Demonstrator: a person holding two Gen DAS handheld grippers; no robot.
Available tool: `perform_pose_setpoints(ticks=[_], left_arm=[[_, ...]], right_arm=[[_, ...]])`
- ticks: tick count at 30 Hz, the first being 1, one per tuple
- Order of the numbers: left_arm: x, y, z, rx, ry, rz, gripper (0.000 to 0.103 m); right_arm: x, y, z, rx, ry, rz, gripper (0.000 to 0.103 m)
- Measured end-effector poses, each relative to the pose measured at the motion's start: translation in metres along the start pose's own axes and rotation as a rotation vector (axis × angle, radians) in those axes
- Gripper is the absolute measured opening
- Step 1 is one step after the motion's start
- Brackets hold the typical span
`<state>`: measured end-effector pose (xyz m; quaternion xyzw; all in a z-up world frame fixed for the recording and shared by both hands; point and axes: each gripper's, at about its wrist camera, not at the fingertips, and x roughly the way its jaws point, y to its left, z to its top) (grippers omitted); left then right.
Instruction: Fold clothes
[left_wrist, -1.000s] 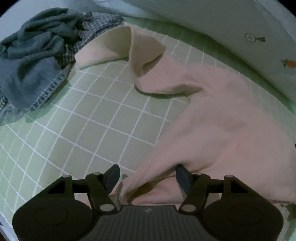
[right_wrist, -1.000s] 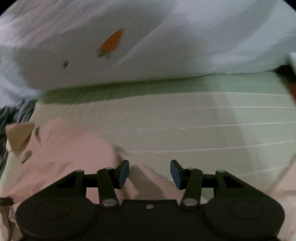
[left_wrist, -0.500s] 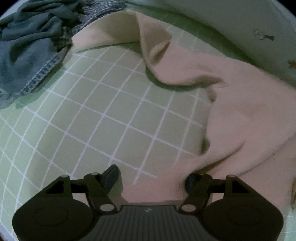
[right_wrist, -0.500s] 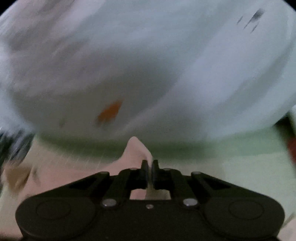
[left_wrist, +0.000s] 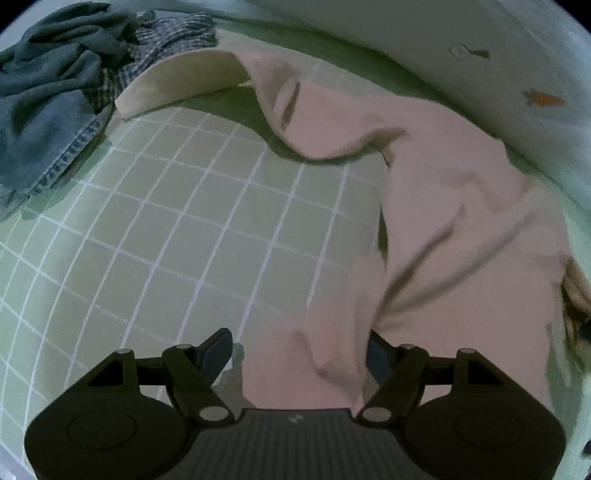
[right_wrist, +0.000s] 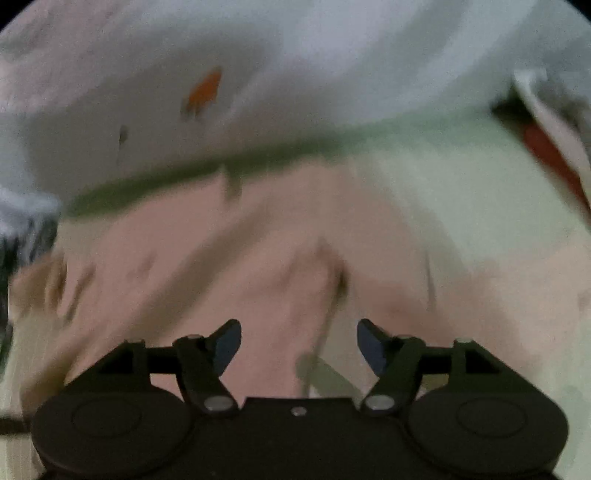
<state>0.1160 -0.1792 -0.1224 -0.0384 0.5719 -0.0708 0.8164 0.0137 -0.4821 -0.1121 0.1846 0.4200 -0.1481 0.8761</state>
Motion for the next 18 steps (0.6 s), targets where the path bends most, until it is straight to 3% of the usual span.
perform_pose_setpoints(ticks=[6, 10, 13, 16, 17, 18], left_arm=[[-0.009, -0.005, -0.020, 0.129, 0.021, -0.021, 0.076], [-0.005, -0.016, -0.023, 0.257, 0.036, -0.034, 0.076], [0.000, -0.024, -0.019, 0.295, 0.036, -0.029, 0.076], [0.004, -0.029, -0.017, 0.305, 0.039, -0.024, 0.065], [0.005, -0.029, -0.018, 0.307, 0.039, -0.024, 0.054], [0.005, -0.029, -0.019, 0.306, 0.042, -0.029, 0.043]], right_arm=[[-0.012, 0.025, -0.065, 0.018, 0.133, 0.008, 0.076], [-0.025, 0.042, -0.085, -0.008, 0.132, 0.004, 0.077], [-0.028, 0.051, -0.095, -0.048, 0.127, -0.036, 0.076], [-0.037, 0.056, -0.103, -0.109, 0.107, -0.064, 0.059], [-0.041, 0.057, -0.105, -0.129, 0.099, -0.069, 0.047], [-0.042, 0.056, -0.105, -0.128, 0.101, -0.049, 0.027]])
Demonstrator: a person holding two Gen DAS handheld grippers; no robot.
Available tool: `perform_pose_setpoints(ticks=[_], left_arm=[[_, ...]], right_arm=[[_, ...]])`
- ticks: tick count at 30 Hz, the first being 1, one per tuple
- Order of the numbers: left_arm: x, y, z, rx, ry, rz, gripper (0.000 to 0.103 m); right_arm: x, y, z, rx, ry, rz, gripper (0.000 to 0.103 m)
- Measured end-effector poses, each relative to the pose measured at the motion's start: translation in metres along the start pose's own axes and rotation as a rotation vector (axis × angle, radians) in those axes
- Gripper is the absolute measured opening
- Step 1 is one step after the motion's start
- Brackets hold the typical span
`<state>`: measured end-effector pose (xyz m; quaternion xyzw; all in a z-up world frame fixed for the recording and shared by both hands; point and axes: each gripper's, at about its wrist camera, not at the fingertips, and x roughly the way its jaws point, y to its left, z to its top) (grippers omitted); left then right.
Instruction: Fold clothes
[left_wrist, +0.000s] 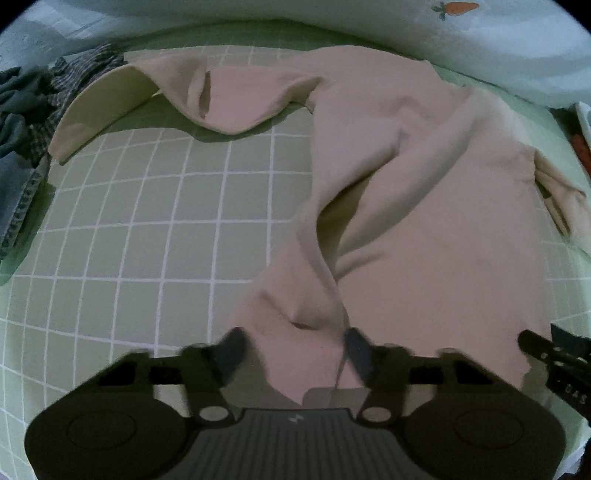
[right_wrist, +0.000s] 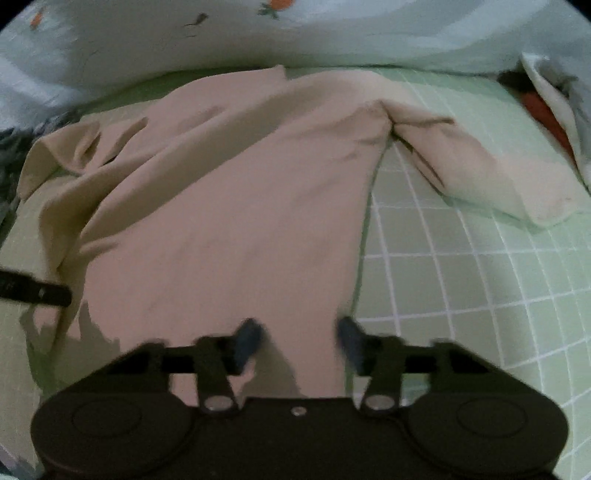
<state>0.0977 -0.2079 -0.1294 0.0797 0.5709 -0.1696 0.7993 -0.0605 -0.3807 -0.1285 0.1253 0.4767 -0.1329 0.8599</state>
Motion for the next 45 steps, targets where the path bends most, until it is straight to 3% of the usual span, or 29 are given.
perform_pose_setpoints(ticks=[1, 2, 3, 12, 15, 21, 22, 24, 27, 28, 30, 33, 35, 45], left_arm=[[0.000, 0.001, -0.002, -0.009, -0.002, -0.012, 0.035], [-0.001, 0.002, -0.003, -0.026, -0.002, -0.032, 0.017], [-0.001, 0.003, -0.005, -0.043, -0.003, -0.052, 0.009], [-0.046, 0.026, -0.049, -0.171, -0.034, -0.164, 0.004], [-0.051, 0.038, -0.072, -0.250, -0.005, -0.150, 0.001], [-0.046, 0.036, -0.104, -0.346, 0.069, -0.091, 0.001], [-0.048, 0.035, -0.107, -0.356, 0.060, -0.083, 0.004], [-0.054, 0.030, -0.109, -0.371, 0.031, -0.066, 0.029], [-0.061, 0.017, -0.109, -0.366, -0.038, -0.034, 0.055], [-0.063, 0.012, -0.107, -0.360, -0.060, -0.024, 0.058], [-0.068, 0.000, -0.104, -0.349, -0.088, -0.012, 0.069], [-0.066, -0.025, -0.094, -0.344, -0.113, -0.008, 0.074], [-0.063, -0.040, -0.093, -0.343, -0.125, -0.012, 0.076], [-0.056, -0.091, -0.075, -0.424, -0.181, 0.020, 0.079]], right_arm=[[-0.002, -0.001, -0.001, 0.003, 0.002, 0.023, 0.016], [-0.003, -0.002, -0.001, 0.006, 0.003, 0.045, 0.012], [-0.007, -0.004, -0.003, 0.005, -0.002, 0.051, 0.011], [-0.064, -0.036, -0.022, 0.021, -0.078, -0.030, 0.010], [-0.073, -0.058, -0.028, 0.059, -0.065, -0.073, 0.010], [-0.061, -0.086, -0.039, 0.153, 0.027, -0.018, 0.012], [-0.062, -0.088, -0.038, 0.153, 0.027, -0.006, 0.013], [-0.064, -0.094, -0.033, 0.155, 0.017, 0.020, 0.027], [-0.069, -0.108, -0.029, 0.173, -0.024, 0.044, 0.048], [-0.070, -0.115, -0.027, 0.181, -0.038, 0.044, 0.052], [-0.072, -0.129, -0.023, 0.198, -0.065, 0.043, 0.072], [-0.075, -0.150, -0.017, 0.222, -0.115, 0.039, 0.095], [-0.076, -0.166, -0.014, 0.218, -0.149, 0.032, 0.103], [-0.050, -0.247, 0.021, 0.254, -0.203, 0.012, 0.103]])
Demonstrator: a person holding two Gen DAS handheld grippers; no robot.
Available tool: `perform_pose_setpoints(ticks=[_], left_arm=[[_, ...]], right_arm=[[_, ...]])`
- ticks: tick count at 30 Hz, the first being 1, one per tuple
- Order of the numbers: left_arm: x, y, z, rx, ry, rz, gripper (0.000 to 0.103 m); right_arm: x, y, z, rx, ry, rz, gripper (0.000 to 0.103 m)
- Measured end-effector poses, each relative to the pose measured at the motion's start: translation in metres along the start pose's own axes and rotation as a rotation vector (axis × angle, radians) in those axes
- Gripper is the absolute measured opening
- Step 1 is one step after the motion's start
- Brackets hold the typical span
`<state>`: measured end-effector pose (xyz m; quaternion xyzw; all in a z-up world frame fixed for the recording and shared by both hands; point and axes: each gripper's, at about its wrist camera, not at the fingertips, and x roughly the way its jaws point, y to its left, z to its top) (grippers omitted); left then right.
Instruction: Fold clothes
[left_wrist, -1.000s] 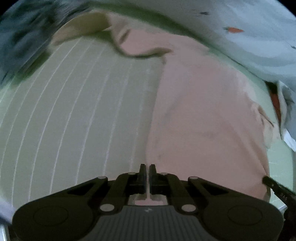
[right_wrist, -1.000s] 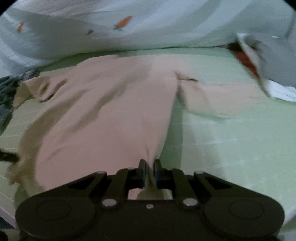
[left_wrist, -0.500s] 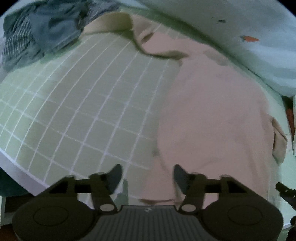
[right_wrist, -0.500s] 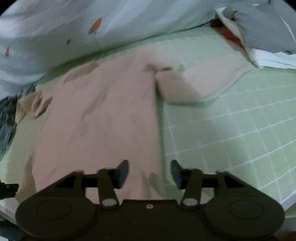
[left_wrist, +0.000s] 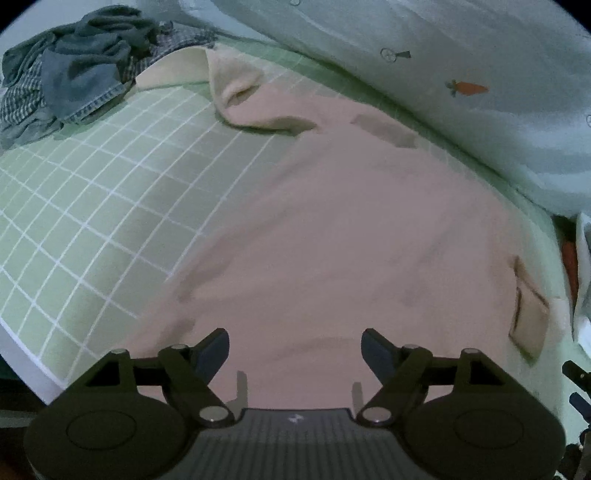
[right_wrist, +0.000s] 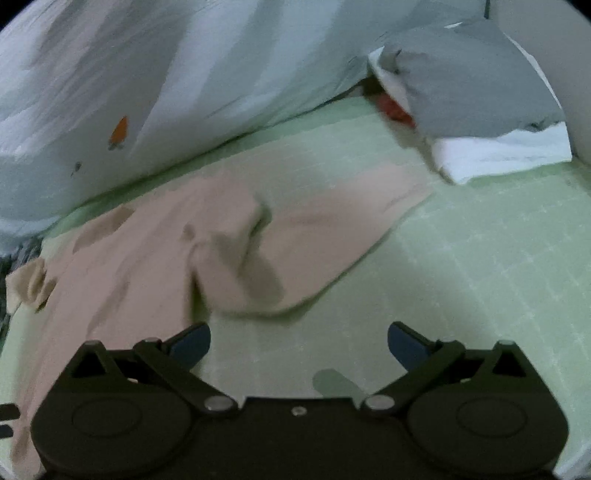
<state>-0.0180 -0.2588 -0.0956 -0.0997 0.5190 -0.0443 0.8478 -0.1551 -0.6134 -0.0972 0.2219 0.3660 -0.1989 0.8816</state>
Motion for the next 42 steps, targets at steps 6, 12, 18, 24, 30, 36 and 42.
perform_pose_setpoints(ticks=[6, 12, 18, 24, 30, 36, 42], left_arm=[[0.009, -0.031, 0.014, 0.022, -0.013, 0.043, 0.079], [0.010, -0.055, 0.033, 0.061, -0.034, 0.112, 0.079], [0.012, -0.074, 0.038, 0.112, -0.030, 0.118, 0.080], [0.014, -0.090, 0.031, 0.165, -0.024, 0.082, 0.080], [0.011, -0.086, 0.015, 0.145, -0.015, 0.048, 0.080], [0.008, -0.079, 0.009, 0.130, -0.009, 0.040, 0.080], [0.009, -0.079, 0.022, 0.120, -0.040, 0.053, 0.080]], right_arm=[[0.052, -0.035, 0.047, 0.010, -0.026, -0.051, 0.103], [0.105, -0.068, 0.090, 0.064, -0.027, -0.122, 0.101], [0.116, -0.071, 0.094, 0.013, -0.062, -0.155, 0.065], [0.108, -0.076, 0.084, -0.069, -0.069, -0.206, 0.008], [0.090, -0.098, 0.072, -0.007, -0.067, -0.204, 0.008], [0.079, -0.105, 0.065, 0.047, -0.078, -0.179, 0.054], [0.103, -0.101, 0.082, 0.054, -0.073, -0.163, 0.062]])
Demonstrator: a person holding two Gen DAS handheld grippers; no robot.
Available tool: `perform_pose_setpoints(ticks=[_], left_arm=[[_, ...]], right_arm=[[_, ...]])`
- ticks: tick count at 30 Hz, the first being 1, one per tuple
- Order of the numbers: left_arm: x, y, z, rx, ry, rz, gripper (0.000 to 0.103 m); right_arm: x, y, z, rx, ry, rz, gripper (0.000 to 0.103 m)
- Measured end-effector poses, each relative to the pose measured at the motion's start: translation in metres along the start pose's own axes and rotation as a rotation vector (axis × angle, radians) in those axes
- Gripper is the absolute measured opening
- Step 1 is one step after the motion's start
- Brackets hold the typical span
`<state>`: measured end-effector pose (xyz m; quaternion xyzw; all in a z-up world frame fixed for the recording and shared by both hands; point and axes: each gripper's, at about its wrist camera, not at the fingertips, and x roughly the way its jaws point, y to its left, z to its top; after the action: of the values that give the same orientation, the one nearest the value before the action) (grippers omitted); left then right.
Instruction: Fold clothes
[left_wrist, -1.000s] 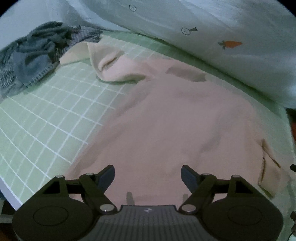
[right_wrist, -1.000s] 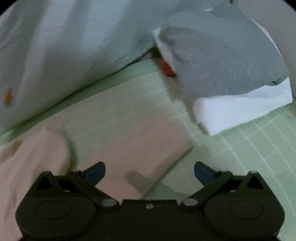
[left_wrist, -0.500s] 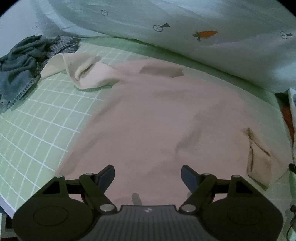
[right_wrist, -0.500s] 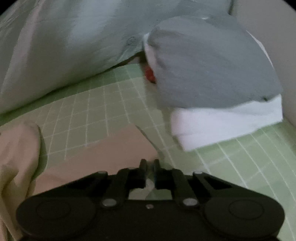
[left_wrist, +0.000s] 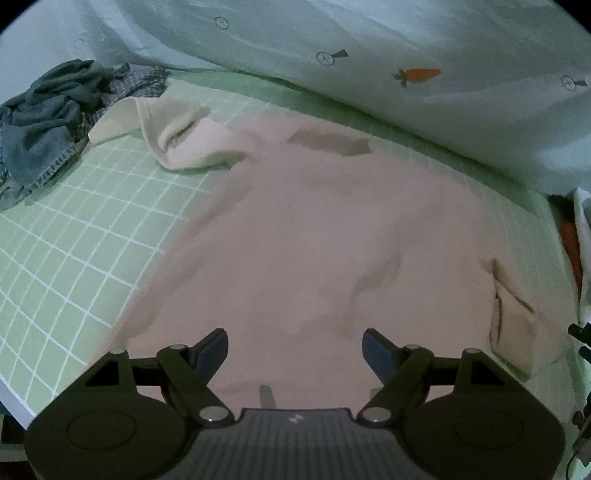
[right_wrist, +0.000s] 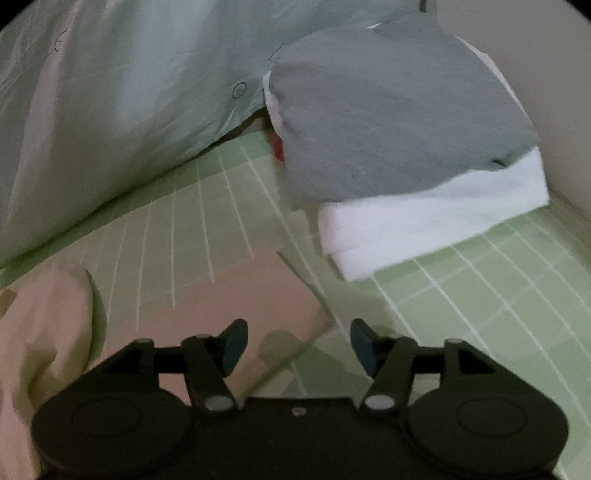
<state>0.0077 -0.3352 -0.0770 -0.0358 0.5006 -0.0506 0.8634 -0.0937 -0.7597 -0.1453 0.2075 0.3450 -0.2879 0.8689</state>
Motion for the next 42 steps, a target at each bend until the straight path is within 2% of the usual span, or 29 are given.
perform_pose_setpoints(ticks=[2, 3, 4, 5, 6, 7, 9, 13, 18, 19, 20, 22, 23, 24, 26, 29, 33, 35, 37, 39, 42], left_arm=[[0.003, -0.001, 0.006, -0.005, -0.006, 0.003, 0.080], [0.005, -0.002, 0.009, -0.004, -0.009, 0.003, 0.080], [0.006, -0.004, 0.012, -0.001, -0.012, 0.002, 0.080], [0.008, -0.007, 0.014, 0.009, -0.010, 0.000, 0.080], [0.009, -0.009, 0.015, 0.020, -0.008, -0.003, 0.080], [0.011, -0.013, 0.016, 0.037, -0.003, -0.007, 0.080], [0.015, -0.019, 0.015, 0.064, 0.012, -0.014, 0.080], [0.026, -0.025, 0.013, 0.082, 0.051, -0.030, 0.080], [0.032, -0.029, 0.010, 0.091, 0.073, -0.048, 0.080], [0.033, -0.030, 0.010, 0.093, 0.078, -0.050, 0.080], [0.034, -0.031, 0.010, 0.096, 0.080, -0.052, 0.080], [0.034, -0.032, 0.010, 0.103, 0.082, -0.052, 0.080], [0.034, -0.033, 0.010, 0.107, 0.082, -0.052, 0.080], [0.034, -0.034, 0.010, 0.110, 0.082, -0.052, 0.081], [0.035, -0.033, 0.011, 0.110, 0.080, -0.048, 0.081], [0.034, -0.032, 0.011, 0.101, 0.075, -0.039, 0.081], [0.031, -0.030, 0.010, 0.085, 0.068, -0.026, 0.081], [0.030, -0.029, 0.011, 0.075, 0.065, -0.023, 0.081], [0.031, -0.028, 0.011, 0.070, 0.065, -0.024, 0.081], [0.031, -0.029, 0.010, 0.080, 0.070, -0.032, 0.081], [0.030, -0.031, 0.009, 0.101, 0.072, -0.045, 0.081]], right_arm=[[0.008, 0.005, 0.004, -0.015, 0.005, -0.006, 0.058], [0.010, 0.007, 0.005, -0.035, 0.001, -0.018, 0.044], [0.011, 0.009, 0.006, -0.057, -0.003, -0.032, 0.037], [0.011, 0.009, 0.005, -0.072, -0.008, -0.054, 0.022], [0.008, 0.005, 0.003, -0.062, -0.008, -0.067, 0.012], [0.004, 0.000, 0.002, -0.049, -0.009, -0.078, 0.009], [-0.006, -0.012, -0.003, -0.029, -0.012, -0.120, 0.006], [-0.034, -0.052, -0.023, -0.001, -0.020, -0.261, 0.005], [-0.065, -0.097, -0.042, 0.072, 0.020, -0.435, 0.005], [-0.071, -0.105, -0.045, 0.091, 0.031, -0.467, 0.005], [-0.076, -0.114, -0.048, 0.142, 0.025, -0.457, 0.008], [-0.083, -0.125, -0.049, 0.229, 0.002, -0.436, 0.022], [-0.084, -0.128, -0.047, 0.244, -0.012, -0.421, 0.036], [-0.082, -0.126, -0.044, 0.240, -0.023, -0.387, 0.043], [-0.078, -0.122, -0.038, 0.228, -0.042, -0.314, 0.048], [-0.064, -0.118, -0.027, 0.235, -0.038, -0.209, 0.063], [-0.044, -0.111, -0.019, 0.167, -0.021, -0.224, 0.070], [-0.034, -0.108, -0.015, 0.132, -0.013, -0.234, 0.070], [-0.034, -0.105, -0.017, 0.093, -0.022, -0.237, 0.052], [-0.035, -0.105, -0.018, 0.051, -0.024, -0.197, 0.007], [-0.046, -0.104, -0.022, 0.039, -0.029, -0.216, 0.005]])
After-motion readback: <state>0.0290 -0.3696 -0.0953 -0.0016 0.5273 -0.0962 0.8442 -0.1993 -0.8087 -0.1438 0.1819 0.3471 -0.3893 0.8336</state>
